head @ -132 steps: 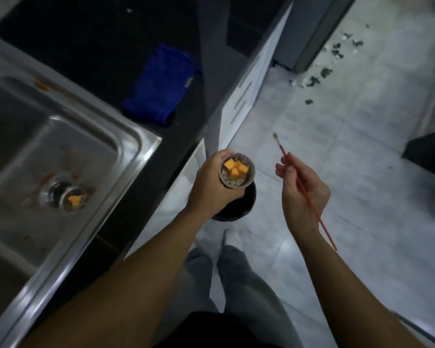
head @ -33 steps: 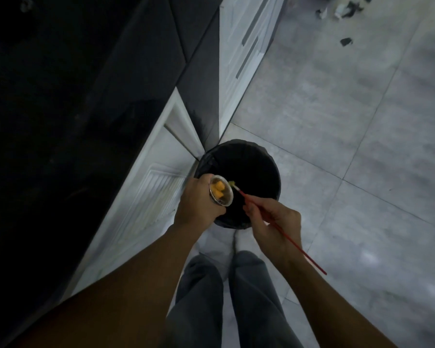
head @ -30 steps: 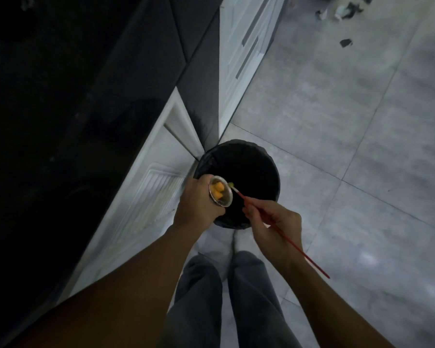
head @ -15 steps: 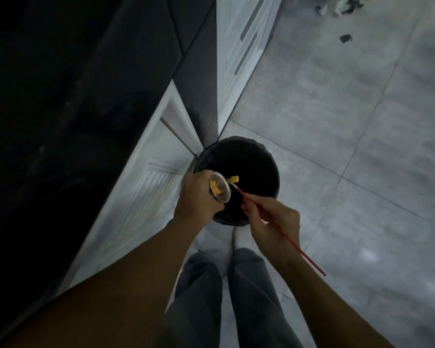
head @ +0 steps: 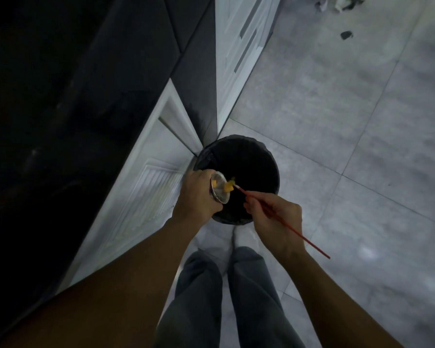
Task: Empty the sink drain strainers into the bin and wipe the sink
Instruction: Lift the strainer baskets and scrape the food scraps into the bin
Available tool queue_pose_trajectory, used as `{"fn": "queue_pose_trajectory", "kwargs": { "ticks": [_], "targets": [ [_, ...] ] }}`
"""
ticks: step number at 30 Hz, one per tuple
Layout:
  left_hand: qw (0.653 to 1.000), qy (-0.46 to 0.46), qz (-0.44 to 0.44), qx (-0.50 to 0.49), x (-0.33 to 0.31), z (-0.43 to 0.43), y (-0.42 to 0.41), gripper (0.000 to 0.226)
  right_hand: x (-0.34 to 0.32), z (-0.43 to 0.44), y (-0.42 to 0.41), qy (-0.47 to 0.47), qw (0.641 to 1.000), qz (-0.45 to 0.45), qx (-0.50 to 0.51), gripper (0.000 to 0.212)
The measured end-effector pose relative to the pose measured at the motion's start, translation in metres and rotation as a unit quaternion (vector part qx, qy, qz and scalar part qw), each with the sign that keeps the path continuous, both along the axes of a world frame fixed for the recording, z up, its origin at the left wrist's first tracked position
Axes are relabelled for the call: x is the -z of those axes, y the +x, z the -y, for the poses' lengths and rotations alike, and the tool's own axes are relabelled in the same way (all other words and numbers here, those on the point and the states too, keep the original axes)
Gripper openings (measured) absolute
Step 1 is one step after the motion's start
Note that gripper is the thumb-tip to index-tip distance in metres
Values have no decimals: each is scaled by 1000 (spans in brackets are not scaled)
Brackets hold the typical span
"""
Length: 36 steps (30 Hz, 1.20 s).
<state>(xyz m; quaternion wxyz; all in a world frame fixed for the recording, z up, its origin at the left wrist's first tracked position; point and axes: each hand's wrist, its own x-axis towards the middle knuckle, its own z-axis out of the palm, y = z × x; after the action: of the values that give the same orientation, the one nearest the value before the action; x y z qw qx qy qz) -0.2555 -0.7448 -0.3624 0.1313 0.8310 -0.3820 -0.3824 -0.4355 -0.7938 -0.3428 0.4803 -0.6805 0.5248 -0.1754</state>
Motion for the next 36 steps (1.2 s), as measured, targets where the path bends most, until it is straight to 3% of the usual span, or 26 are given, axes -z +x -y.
{"fn": "queue_pose_trajectory", "kwargs": {
  "ticks": [6,11,17,28,36],
  "targets": [
    [1000,-4,-4,1,2,2,0,74,1,-4,7,16,998,25,-54,22],
    [1000,-23,-3,0,2,4,0,74,2,-1,12,29,999,22,-3,23],
    [998,-41,-36,19,-1,6,-1,61,-5,2,16,42,996,33,-71,18],
    [999,-37,-19,-11,4,-2,-4,73,-7,0,-3,15,997,67,22,28],
    [998,-47,-48,-1,1,-1,-7,62,-1,-6,17,50,996,61,-49,17]
  ]
}}
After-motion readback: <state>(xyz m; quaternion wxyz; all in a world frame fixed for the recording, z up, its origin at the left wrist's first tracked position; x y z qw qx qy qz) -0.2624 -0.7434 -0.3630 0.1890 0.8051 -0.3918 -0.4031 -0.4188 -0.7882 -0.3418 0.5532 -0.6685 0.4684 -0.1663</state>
